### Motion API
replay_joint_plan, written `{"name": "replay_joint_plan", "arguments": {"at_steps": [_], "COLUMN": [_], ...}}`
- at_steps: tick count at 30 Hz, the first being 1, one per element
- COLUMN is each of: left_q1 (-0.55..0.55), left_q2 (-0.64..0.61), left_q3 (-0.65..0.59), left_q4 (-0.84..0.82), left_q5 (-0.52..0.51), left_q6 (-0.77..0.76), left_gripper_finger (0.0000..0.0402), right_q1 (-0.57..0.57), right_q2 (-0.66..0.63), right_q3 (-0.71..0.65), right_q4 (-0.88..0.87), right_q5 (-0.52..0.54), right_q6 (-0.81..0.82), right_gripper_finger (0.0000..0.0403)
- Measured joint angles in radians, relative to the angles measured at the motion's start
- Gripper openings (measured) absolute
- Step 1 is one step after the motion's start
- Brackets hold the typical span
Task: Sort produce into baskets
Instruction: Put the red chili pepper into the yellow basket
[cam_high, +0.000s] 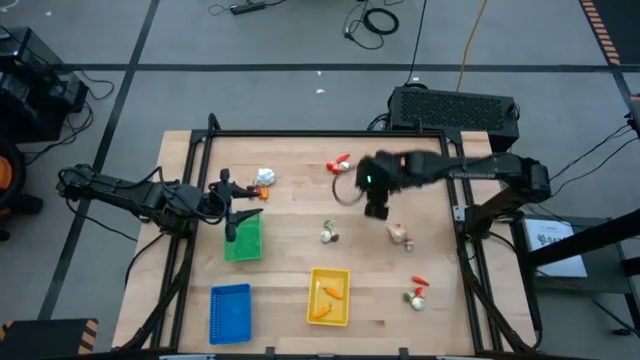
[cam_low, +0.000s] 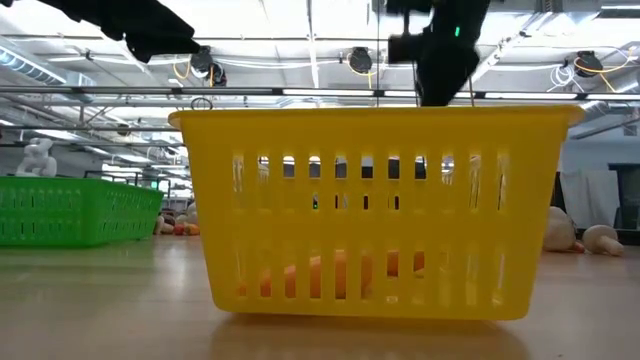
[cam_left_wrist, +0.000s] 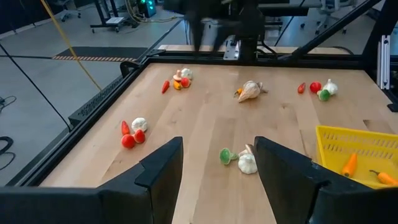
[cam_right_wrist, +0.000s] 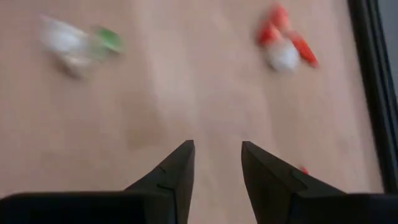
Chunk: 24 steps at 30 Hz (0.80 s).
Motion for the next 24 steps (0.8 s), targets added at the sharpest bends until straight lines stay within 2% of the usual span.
{"name": "replay_joint_plan", "arguments": {"at_steps": [6, 10, 17, 24], "left_q1": [0.0, 0.0, 0.0, 0.0], "left_q2": [0.0, 0.0, 0.0, 0.0], "left_q3": [0.0, 0.0, 0.0, 0.0], "left_q4": [-0.008, -0.008, -0.008, -0.008], "left_q5": [0.0, 0.0, 0.0, 0.0], "left_q6": [-0.001, 0.0, -0.008, -0.026], "left_gripper_finger": [0.0205, 0.0205, 0.0205, 0.0205], "right_q1": [-0.26, -0.377, -0.507, -0.548], "right_q2": [0.008, 0.008, 0.103, 0.248], "right_q3": [-0.076, -0.111, -0.124, -0.125], "right_q4": [0.044, 0.122, 0.151, 0.18], "right_q5": [-0.036, -0.034, -0.086, -0.092], "right_q6": [-0.077, -0.134, -0.204, -0.272], "right_gripper_finger": [0.0187, 0.0228, 0.0255, 0.0256]}}
